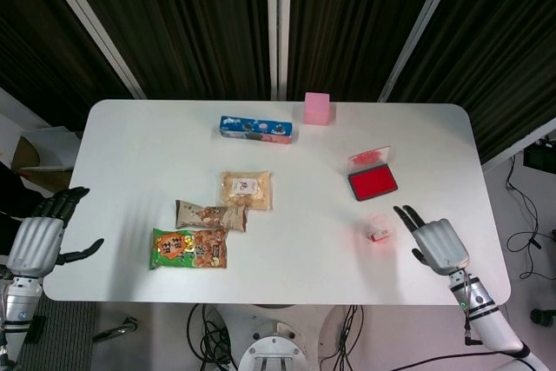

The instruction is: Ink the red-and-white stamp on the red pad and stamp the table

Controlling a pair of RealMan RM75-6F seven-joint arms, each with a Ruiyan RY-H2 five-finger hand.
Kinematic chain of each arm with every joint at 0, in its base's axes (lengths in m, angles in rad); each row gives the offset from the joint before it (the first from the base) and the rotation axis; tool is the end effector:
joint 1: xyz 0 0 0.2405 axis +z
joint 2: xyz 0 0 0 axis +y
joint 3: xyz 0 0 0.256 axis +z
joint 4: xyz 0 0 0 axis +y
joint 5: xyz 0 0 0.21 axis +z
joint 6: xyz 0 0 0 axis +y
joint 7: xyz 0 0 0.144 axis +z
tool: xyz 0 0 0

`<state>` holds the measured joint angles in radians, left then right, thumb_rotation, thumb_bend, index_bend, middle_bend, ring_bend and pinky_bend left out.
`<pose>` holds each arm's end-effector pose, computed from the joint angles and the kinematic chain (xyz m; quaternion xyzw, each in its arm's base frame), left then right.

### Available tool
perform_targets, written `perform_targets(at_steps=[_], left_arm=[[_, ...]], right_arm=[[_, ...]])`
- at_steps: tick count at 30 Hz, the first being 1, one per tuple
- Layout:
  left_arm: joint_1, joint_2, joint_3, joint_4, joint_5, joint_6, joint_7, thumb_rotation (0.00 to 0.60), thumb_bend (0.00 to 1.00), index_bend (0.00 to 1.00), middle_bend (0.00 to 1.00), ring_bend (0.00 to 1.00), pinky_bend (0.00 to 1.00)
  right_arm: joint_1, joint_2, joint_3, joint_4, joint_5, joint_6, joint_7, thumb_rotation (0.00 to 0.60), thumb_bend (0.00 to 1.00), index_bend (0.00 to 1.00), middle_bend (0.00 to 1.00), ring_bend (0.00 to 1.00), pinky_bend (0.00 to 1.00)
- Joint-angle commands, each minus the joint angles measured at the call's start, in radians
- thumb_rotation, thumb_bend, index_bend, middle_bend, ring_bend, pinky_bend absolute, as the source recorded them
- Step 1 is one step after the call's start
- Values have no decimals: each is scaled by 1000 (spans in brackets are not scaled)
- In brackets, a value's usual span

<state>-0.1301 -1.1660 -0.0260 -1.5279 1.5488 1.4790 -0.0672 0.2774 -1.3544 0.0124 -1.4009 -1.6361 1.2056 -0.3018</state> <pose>-0.3111 0.1911 0.1450 -0.6157 -0.3816 -0.4093 0.5548 -0.2894 -0.2253 0.0516 0.7751 -0.2653 0.2882 0.4957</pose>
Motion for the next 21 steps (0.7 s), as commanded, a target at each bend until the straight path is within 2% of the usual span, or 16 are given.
perform_targets(at_steps=[1, 15, 21], left_arm=[[1, 1, -1, -3, 1, 3, 2, 432, 169, 133, 132, 118, 205], [-1, 7, -1, 1, -2, -2, -6, 435, 168, 133, 132, 118, 206], [0, 12, 1, -6, -2, -2, 0, 468, 170, 133, 132, 118, 206]], right_arm=[[35, -58, 7, 49, 9, -34, -28, 600, 119, 147, 198, 807, 1000], [66, -171, 5, 169, 22, -27, 7, 600, 128, 324, 334, 832, 1000], [78, -194, 2, 191, 34, -40, 20, 600, 196, 378, 371, 832, 1000]])
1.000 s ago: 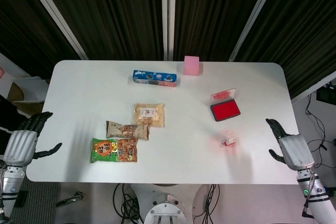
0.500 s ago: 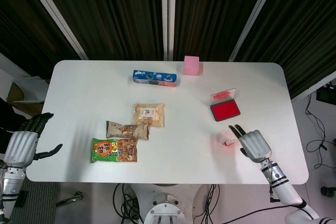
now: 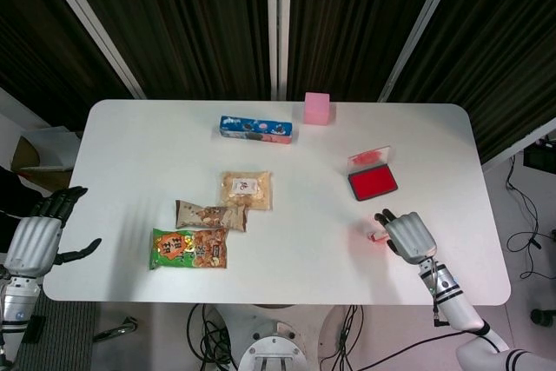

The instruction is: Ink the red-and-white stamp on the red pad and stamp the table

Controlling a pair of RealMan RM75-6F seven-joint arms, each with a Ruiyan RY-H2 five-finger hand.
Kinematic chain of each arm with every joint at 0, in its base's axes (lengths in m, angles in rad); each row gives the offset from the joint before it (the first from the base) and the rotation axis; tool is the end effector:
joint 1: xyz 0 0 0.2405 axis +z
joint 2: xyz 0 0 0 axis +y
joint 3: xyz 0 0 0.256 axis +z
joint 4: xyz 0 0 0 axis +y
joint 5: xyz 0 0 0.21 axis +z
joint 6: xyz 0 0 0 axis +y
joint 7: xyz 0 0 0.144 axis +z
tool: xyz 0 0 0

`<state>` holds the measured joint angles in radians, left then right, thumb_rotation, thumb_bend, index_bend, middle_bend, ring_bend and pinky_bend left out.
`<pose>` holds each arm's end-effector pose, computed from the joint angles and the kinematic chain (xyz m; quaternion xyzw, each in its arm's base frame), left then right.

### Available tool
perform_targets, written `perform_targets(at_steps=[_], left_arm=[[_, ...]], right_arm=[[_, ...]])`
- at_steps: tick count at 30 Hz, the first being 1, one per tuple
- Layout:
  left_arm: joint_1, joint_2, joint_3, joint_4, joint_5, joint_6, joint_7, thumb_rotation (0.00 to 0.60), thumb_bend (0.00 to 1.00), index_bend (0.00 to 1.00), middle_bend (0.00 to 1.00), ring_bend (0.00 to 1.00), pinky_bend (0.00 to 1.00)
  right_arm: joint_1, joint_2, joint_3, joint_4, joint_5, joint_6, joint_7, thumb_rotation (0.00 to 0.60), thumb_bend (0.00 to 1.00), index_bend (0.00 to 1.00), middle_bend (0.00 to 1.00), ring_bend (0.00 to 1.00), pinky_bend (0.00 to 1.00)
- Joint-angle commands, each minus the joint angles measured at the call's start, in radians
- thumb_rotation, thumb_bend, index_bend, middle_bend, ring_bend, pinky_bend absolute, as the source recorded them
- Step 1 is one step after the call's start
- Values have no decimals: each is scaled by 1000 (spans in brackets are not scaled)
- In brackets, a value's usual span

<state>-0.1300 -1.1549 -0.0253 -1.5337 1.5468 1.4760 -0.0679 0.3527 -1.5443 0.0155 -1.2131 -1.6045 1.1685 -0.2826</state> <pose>-0.3115 0.1909 0.1477 -0.6165 -0.3817 -0.4065 0.5558 -0.2828 -0.2494 0.0007 0.7818 -0.2626 0.2958 0.4820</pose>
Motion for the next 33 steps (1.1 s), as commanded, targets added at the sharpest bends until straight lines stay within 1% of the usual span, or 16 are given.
perform_targets(at_steps=[1, 11, 18, 23, 28, 33], left_arm=[[0, 1, 0, -1, 0, 1, 1, 468, 170, 133, 132, 118, 206], [-1, 2, -2, 0, -2, -1, -2, 468, 170, 133, 132, 118, 206], [2, 4, 1, -3, 0, 0, -34, 470, 170, 133, 132, 118, 206], [2, 5, 0, 2, 1, 3, -33, 469, 170, 133, 132, 118, 206], [2, 4, 0, 5, -1, 1, -33, 468, 170, 133, 132, 118, 206], [3, 4, 0, 8, -3, 2, -36, 467, 171, 133, 132, 118, 206]], right_arm=[[5, -7, -3, 6, 3, -5, 1, 600, 200, 389, 379, 832, 1000], [12, -35, -13, 34, 16, -8, 0, 600, 216, 476, 449, 832, 1000], [14, -47, -18, 50, 23, -6, 3, 600, 229, 489, 460, 832, 1000], [17, -56, -21, 58, 26, -6, 3, 600, 233, 506, 475, 832, 1000], [21, -63, -21, 63, 33, -9, 1, 600, 288, 518, 491, 832, 1000], [23, -66, -20, 64, 39, -9, -2, 600, 313, 543, 512, 833, 1000]])
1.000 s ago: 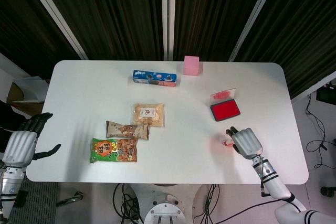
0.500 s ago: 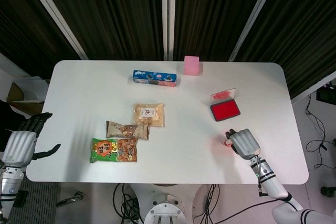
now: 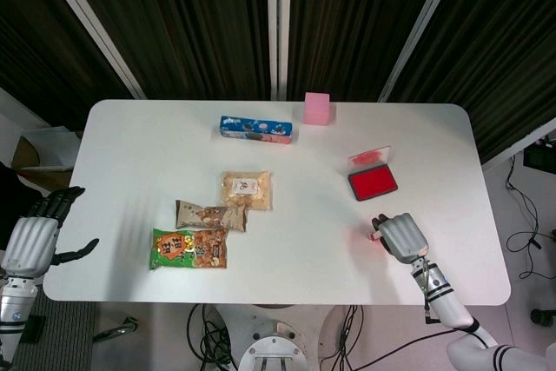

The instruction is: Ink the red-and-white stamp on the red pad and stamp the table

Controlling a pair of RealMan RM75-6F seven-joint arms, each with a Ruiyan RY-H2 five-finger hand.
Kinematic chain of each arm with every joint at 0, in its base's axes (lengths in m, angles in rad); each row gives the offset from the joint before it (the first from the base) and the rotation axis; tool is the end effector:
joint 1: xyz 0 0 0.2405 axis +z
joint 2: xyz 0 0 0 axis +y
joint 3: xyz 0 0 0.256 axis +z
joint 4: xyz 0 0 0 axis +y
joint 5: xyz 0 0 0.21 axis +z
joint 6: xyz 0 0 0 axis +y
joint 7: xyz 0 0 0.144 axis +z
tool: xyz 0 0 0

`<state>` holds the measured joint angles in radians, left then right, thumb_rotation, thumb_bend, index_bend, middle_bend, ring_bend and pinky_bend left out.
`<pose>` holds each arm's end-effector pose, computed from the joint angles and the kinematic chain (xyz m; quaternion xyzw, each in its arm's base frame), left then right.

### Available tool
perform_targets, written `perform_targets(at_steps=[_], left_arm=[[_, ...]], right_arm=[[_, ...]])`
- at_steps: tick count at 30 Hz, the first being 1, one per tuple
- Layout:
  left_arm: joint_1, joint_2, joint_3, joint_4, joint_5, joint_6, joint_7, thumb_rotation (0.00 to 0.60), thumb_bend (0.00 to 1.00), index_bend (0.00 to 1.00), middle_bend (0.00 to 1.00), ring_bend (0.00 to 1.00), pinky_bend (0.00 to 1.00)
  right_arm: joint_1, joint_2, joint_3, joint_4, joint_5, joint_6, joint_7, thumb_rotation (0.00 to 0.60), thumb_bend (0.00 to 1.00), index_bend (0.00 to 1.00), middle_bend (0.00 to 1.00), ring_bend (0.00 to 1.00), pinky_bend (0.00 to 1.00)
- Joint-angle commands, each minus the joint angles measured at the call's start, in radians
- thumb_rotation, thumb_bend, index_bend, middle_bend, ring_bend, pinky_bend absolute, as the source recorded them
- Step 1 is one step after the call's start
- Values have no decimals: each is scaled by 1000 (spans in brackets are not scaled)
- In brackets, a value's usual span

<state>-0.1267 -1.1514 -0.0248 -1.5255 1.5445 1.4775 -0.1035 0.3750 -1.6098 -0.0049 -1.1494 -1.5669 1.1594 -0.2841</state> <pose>-0.3143 0.1901 0.1500 -0.6100 -0.3903 -0.4122 0.5528 -0.2835 -0.2521 -0.0182 0.7838 -0.2696 0.2882 0.4794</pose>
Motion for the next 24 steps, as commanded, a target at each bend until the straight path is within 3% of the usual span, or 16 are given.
perform_targets(at_steps=[1, 9, 14, 19, 24], left_arm=[[0, 0, 0, 1, 0, 0, -1, 468, 171, 133, 132, 118, 206], [3, 1, 0, 6, -1, 3, -6, 468, 170, 133, 132, 118, 206], [3, -1, 0, 8, 1, 3, -8, 469, 171, 133, 132, 118, 206], [1, -8, 2, 12, 1, -2, -11, 467, 171, 133, 132, 118, 206], [1, -5, 2, 10, 0, -4, -9, 468, 170, 133, 132, 118, 206]], right_arm=[[1, 0, 0, 0, 2, 0, -1, 600, 320, 548, 516, 833, 1000], [5, 23, 15, -26, 7, 21, 13, 600, 348, 570, 530, 833, 1000], [34, 72, 81, -75, 51, 18, 40, 600, 348, 580, 538, 833, 1000], [103, 76, 177, -53, 168, -84, 42, 600, 351, 585, 540, 833, 1000], [170, 60, 219, -23, 262, -201, 13, 600, 353, 588, 538, 833, 1000]])
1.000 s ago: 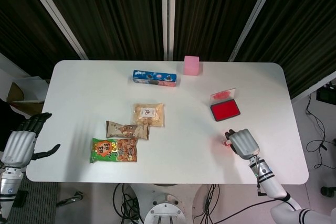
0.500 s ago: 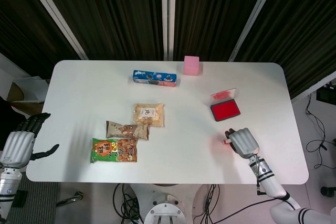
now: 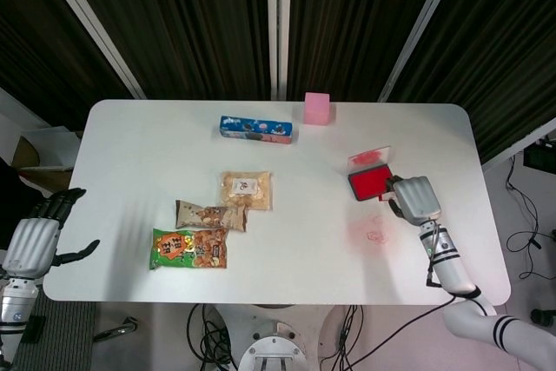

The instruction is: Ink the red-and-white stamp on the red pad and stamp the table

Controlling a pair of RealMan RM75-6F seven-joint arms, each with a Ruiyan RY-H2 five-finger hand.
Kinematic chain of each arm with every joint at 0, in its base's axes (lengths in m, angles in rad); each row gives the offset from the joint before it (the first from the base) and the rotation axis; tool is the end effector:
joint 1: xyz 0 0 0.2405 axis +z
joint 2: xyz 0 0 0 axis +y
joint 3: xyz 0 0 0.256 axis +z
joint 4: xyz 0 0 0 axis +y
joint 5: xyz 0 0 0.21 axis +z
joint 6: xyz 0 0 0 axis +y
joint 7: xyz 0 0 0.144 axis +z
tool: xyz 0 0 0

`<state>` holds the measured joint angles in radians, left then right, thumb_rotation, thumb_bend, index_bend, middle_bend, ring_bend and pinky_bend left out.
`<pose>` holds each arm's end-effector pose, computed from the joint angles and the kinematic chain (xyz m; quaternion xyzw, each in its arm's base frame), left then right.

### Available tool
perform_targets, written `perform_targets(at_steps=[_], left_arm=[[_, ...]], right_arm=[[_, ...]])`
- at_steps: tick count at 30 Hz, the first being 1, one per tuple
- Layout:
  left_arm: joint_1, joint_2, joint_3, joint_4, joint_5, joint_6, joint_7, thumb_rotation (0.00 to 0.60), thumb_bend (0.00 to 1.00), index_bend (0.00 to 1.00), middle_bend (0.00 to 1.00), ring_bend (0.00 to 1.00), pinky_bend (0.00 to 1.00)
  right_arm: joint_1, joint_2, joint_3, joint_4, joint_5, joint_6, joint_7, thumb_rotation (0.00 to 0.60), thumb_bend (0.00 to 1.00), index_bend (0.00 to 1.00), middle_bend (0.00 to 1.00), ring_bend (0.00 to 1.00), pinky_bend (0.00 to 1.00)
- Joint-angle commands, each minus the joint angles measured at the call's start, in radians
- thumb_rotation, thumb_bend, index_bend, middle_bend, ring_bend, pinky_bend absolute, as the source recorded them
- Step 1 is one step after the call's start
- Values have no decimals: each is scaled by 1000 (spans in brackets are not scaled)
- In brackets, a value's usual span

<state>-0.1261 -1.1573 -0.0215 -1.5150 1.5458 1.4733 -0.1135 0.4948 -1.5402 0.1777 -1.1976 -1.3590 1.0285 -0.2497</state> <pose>-0.3164 0.1893 0.1481 -0.6105 -0.3941 -0.4112 0.5504 -0.2660 -0.3297 0.0224 0.7199 -0.3262 0.3125 0.5269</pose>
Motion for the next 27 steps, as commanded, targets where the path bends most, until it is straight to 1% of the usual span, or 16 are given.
perform_targets(at_steps=[1, 10, 16, 27], left_arm=[[1, 2, -1, -2, -2, 1, 1, 469, 171, 133, 132, 118, 206], [-3, 6, -4, -3, -9, -7, 8, 468, 170, 133, 132, 118, 206], [-2, 8, -2, -6, -9, -8, 8, 468, 171, 133, 132, 118, 206], [0, 9, -4, -4, -12, -5, 8, 468, 171, 133, 132, 118, 206]], right_arm=[[59, -15, 39, 33, 63, -79, -31, 600, 353, 588, 537, 833, 1000], [142, -98, 47, 148, 144, -181, -93, 600, 355, 592, 543, 833, 1000], [170, -138, 50, 208, 192, -210, -125, 600, 355, 593, 544, 833, 1000], [194, -176, 29, 268, 223, -235, -149, 600, 358, 599, 549, 833, 1000]])
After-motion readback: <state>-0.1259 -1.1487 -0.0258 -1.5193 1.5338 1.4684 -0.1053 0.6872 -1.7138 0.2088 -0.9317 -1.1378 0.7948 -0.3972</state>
